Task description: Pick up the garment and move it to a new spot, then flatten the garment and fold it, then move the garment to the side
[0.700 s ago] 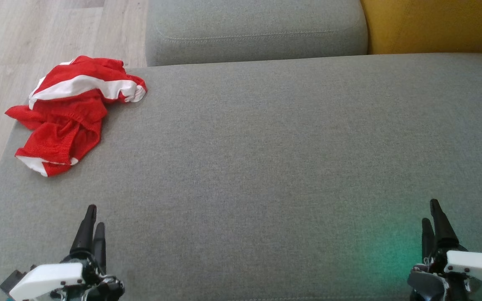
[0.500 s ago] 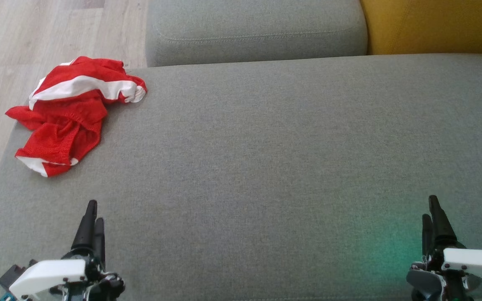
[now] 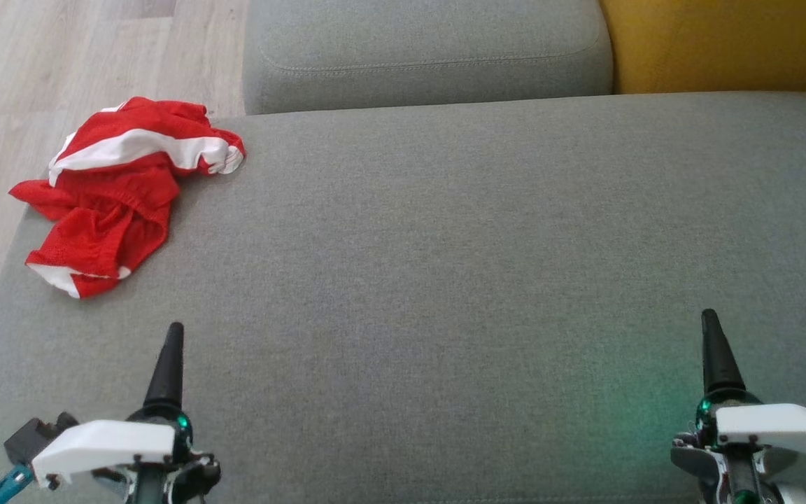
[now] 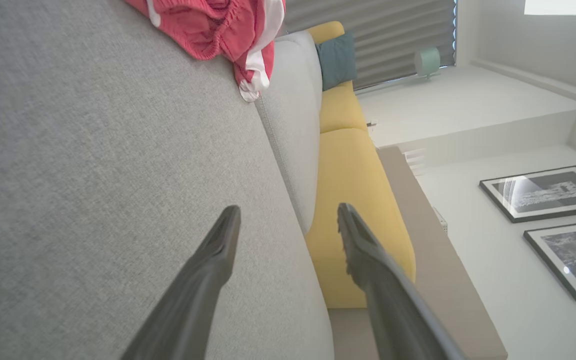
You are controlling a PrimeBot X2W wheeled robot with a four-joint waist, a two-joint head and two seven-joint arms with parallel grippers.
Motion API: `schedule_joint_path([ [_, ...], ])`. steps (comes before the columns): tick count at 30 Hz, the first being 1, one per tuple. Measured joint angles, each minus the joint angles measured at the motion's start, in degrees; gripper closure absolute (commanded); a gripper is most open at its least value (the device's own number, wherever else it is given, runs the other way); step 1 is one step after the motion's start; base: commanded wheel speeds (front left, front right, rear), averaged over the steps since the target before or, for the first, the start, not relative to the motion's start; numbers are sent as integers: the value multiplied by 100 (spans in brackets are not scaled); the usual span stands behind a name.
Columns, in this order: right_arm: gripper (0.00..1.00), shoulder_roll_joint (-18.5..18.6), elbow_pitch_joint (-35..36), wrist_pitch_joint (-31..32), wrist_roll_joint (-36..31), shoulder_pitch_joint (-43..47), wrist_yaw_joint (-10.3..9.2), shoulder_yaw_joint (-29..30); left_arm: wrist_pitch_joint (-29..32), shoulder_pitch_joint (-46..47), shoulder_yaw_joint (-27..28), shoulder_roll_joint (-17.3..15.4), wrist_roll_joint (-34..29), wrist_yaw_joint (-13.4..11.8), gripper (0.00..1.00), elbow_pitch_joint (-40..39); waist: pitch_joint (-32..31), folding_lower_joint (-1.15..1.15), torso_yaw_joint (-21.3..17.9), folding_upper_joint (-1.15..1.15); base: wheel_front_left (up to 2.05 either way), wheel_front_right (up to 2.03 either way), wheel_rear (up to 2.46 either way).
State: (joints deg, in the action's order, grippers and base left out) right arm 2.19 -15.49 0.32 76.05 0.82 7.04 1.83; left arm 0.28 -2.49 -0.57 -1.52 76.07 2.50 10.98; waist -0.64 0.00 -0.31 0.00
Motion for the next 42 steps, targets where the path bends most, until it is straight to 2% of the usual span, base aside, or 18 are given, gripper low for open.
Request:
schedule_joint_path([
  [29, 0, 4, 380, -485, -2480, 19, 0, -566, -487, -230, -588, -19, -2917, -358, 0, -414, -44, 0, -28, 0, 0, 0, 0],
  [42, 0, 7, 424, -691, -3589, 90, 0, -838, -701, -386, -793, -83, -3996, -564, 0, -514, -82, 0, -54, 0, 0, 0, 0],
])
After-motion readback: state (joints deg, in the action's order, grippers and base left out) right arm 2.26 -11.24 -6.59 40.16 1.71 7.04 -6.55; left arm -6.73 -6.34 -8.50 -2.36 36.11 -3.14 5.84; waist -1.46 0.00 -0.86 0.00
